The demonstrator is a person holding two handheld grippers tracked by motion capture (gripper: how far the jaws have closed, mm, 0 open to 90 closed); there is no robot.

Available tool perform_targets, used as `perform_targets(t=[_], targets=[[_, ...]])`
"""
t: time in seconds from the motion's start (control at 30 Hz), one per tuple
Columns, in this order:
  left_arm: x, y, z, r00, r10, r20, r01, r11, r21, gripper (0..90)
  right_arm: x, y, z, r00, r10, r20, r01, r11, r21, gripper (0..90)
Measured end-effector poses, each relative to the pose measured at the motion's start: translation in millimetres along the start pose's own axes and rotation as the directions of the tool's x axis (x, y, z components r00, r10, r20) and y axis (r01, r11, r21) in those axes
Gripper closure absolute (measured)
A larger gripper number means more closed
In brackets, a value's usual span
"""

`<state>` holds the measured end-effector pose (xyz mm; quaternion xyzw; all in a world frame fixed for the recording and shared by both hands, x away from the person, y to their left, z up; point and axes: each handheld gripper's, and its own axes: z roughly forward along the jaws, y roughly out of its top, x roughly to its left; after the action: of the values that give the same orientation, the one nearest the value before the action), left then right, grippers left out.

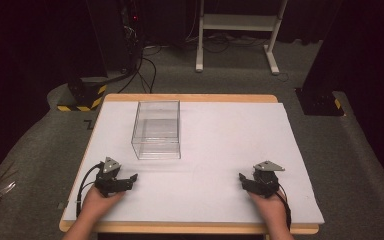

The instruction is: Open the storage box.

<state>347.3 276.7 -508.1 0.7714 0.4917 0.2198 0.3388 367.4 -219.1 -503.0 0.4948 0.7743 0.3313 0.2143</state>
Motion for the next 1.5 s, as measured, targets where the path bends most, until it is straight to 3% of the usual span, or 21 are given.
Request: perform_targets(t=[0.57, 0.67, 0.9, 1.03, 1.07, 1.17, 1.33, 1.37, 1.4, 1.5], targets=[[0.1, 5.9, 2.7, 0.9998, -0.002, 0.017, 0.001, 0.9998, 0.019, 20.5, 1.1, -0.5, -0.3, 1.0, 0.0, 0.007, 0.0, 1.0, -0.004, 32.7], [-2.5, 7.5, 1.0, 0.9995, 0.029, 0.011, -0.029, 0.9995, -0.009, 20.6, 1.0, -0.4, -0.2, 1.0, 0.002, 0.006, -0.002, 1.0, -0.002, 32.7], [-5.6, 9.4, -4.2, 0.9985, 0.035, 0.043, -0.032, 0.997, -0.07, 20.5, 0.7, -0.3, -0.1, 1.0, 0.004, 0.005, -0.004, 1.0, -0.002, 32.7], [-11.5, 13.1, -9.0, 0.9963, 0.05, 0.069, -0.042, 0.9922, -0.117, 20.5, 0.2, 0.0, 0.0, 1.0, 0.001, 0.002, -0.001, 1.0, -0.001, 32.5], [-15.5, 16.1, -11.4, 0.9944, 0.056, 0.089, -0.042, 0.9869, -0.156, 20.6, 0.0, 0.1, 0.0, 1.0, 0.001, 0.0, -0.001, 1.0, 0.0, 32.1], [-20.8, 19.0, -13.8, 0.9931, 0.066, 0.097, -0.047, 0.9822, -0.182, 20.5, -0.2, 0.1, -0.1, 1.0, 0.001, -0.004, -0.001, 1.0, 0.001, 31.8], [-35.2, 28.2, -20.4, 0.9904, 0.04, 0.132, -0.005, 0.9681, -0.251, 20.5, 0.2, 0.3, 0.0, 1.0, 0.001, -0.003, -0.001, 1.0, 0.004, 31.6], [-35.2, 28.2, -20.4, 0.9904, 0.04, 0.132, -0.005, 0.9681, -0.251, 20.5, 0.1, 0.3, 0.1, 1.0, 0.0, -0.002, 0.0, 1.0, 0.004, 31.6], [-38.5, 33.2, -21.9, 0.9905, 0.018, 0.136, 0.019, 0.9645, -0.263, 20.0, 0.1, 0.4, 0.1, 1.0, -0.001, -0.002, 0.001, 1.0, 0.004, 31.6], [-41.0, 39.2, -22.8, 0.9892, 0.021, 0.145, 0.019, 0.9637, -0.266, 15.6, 0.2, 0.4, 0.1, 1.0, -0.001, -0.002, 0.001, 1.0, 0.004, 31.6]])
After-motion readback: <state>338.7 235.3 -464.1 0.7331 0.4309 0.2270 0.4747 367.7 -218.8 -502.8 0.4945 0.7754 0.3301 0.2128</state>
